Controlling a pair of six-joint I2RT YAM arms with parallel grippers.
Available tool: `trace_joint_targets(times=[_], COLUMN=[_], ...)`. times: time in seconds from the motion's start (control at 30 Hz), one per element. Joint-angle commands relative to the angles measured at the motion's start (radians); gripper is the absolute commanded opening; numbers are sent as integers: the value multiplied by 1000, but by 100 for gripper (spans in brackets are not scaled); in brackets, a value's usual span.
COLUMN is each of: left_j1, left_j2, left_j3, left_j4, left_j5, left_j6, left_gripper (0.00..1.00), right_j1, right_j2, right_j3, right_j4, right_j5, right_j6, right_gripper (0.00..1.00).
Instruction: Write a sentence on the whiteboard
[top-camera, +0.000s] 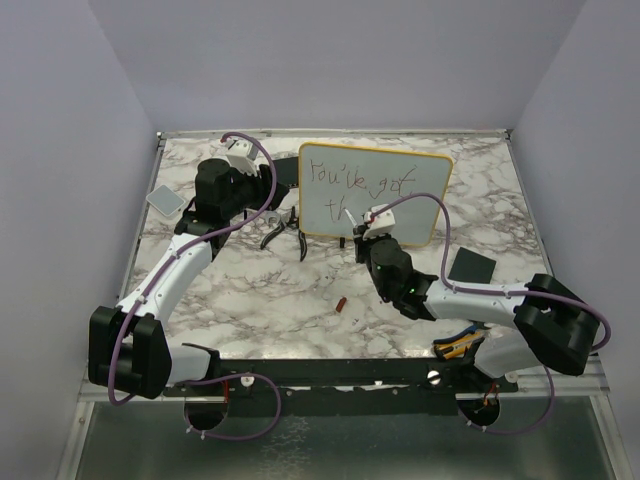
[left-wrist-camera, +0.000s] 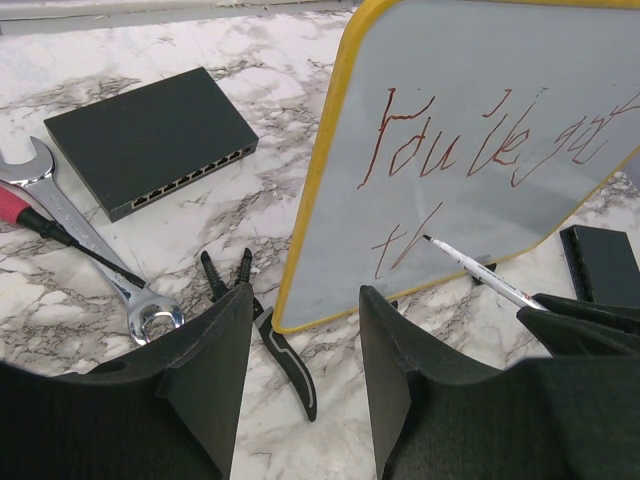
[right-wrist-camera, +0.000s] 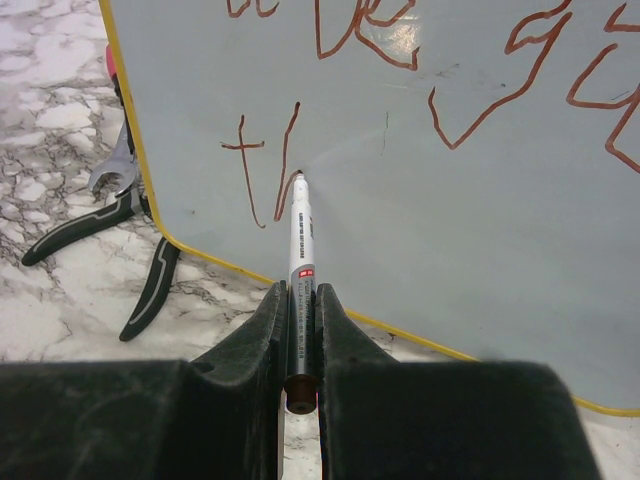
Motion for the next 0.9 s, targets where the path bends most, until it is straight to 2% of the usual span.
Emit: trace_joint_targets(times=[0.0, 0.87], left_j1=[8, 8], left_j2=[-25, -25], left_j3=[-14, -14], left_j4=[9, 9], left_j5=[-12, -12], left_j6=[0, 2], left_gripper=[48, 48], right_j1=[2, 4], right_j2=[-20, 30], right_j3=[-7, -25], right_j4=[-11, -92], right_j5=[55, -16], right_j6=[26, 136], right_gripper=[1, 0])
